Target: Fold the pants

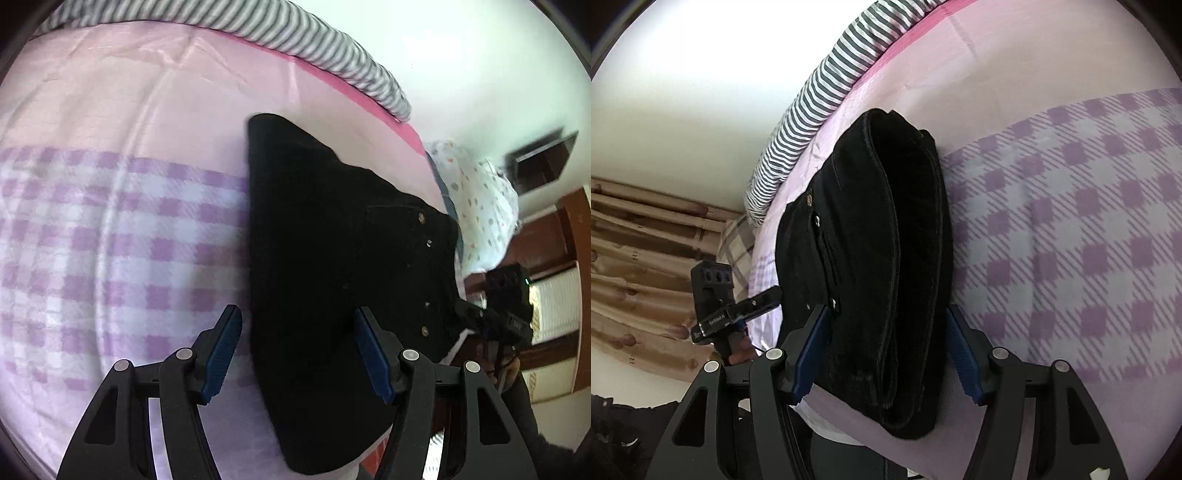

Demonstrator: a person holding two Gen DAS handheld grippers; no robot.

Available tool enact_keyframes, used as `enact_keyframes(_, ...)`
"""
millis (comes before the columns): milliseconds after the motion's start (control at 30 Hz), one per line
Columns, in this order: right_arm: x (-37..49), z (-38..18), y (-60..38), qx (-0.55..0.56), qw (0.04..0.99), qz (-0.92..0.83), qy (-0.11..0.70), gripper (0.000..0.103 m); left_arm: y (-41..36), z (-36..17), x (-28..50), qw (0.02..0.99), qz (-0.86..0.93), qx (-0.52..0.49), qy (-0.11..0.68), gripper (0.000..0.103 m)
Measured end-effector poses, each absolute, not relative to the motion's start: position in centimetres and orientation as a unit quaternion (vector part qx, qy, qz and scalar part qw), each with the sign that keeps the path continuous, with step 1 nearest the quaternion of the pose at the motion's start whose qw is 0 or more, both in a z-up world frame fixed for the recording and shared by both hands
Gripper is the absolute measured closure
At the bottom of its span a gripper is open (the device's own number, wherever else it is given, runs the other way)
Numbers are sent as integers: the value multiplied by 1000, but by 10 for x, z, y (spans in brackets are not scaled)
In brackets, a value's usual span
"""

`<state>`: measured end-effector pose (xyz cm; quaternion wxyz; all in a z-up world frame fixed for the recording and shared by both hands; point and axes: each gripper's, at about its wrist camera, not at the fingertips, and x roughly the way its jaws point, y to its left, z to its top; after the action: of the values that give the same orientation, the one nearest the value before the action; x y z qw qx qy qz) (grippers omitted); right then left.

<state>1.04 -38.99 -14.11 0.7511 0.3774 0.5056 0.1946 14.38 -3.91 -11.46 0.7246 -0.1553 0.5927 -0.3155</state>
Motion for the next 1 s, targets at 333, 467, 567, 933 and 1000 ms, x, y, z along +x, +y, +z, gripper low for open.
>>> enact_keyframes(333, 32, -145, -375, 378, 751, 218, 496, 42, -65, -111, 146, 737, -336, -124, 573, 35)
enact_keyframes(467, 30, -146, -366, 364, 760, 177, 509, 65, -67, -111, 143, 749, -323, -112, 568, 48)
enact_keyframes(567, 22, -139, -363, 363, 769, 158, 501, 71, -65, -107, 141, 756, -322, -106, 561, 64)
enact_keyframes(933, 9, -80, -325, 354, 795, 134, 474, 76, -47, -62, 133, 780, -332, -99, 521, 83)
enact_keyframes(1000, 14, -72, -314, 357, 795, 144, 469, 76, -31, -51, 138, 785, -328, -104, 515, 83)
